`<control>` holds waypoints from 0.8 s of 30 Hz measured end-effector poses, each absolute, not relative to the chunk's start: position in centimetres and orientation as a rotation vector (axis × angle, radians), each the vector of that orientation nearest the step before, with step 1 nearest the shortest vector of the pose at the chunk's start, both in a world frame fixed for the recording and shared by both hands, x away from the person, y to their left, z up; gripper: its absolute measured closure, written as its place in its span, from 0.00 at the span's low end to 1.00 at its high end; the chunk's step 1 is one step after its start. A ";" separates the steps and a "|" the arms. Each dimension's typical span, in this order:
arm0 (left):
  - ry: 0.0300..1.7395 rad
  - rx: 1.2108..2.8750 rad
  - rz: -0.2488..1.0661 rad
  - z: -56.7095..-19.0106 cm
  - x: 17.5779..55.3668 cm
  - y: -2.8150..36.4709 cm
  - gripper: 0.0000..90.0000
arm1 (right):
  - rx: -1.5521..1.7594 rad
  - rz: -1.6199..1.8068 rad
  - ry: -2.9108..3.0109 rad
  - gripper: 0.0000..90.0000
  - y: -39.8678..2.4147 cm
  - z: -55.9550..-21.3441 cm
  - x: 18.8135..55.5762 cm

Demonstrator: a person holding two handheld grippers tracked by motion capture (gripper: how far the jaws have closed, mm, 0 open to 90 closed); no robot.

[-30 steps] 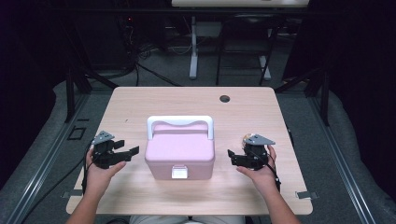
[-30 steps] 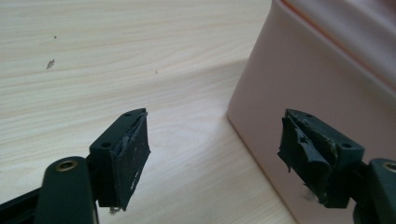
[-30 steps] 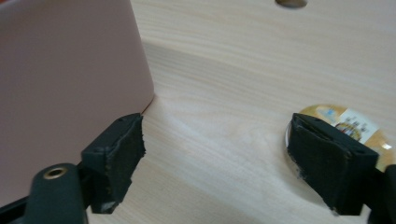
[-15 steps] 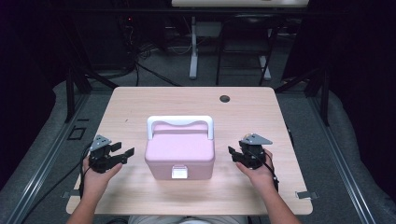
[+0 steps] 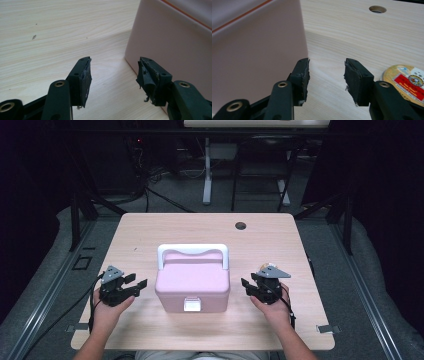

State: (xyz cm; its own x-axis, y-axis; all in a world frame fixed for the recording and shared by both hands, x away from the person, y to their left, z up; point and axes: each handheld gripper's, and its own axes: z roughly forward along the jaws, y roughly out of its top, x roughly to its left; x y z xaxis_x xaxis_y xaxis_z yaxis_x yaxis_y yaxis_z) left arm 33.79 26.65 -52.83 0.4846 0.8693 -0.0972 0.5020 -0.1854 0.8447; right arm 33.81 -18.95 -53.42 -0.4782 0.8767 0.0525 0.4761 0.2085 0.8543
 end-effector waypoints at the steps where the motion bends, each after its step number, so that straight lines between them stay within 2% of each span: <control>1: 1.149 1.840 0.507 -52.8 33.8 26.5 0.50 | 1.247 1.193 2.046 0.60 -18.7 -53.4 33.7; 4: 1.127 1.833 0.491 -52.8 33.8 26.0 0.51 | 1.241 1.221 2.064 0.60 -17.9 -53.5 33.6; 9: 1.115 1.801 0.429 -52.7 33.7 25.4 0.60 | 1.235 1.254 2.082 0.68 -17.1 -53.5 33.5; 24: 1.044 1.866 0.370 -52.8 33.4 23.7 0.77 | 1.197 1.288 2.148 0.80 -15.8 -53.5 33.1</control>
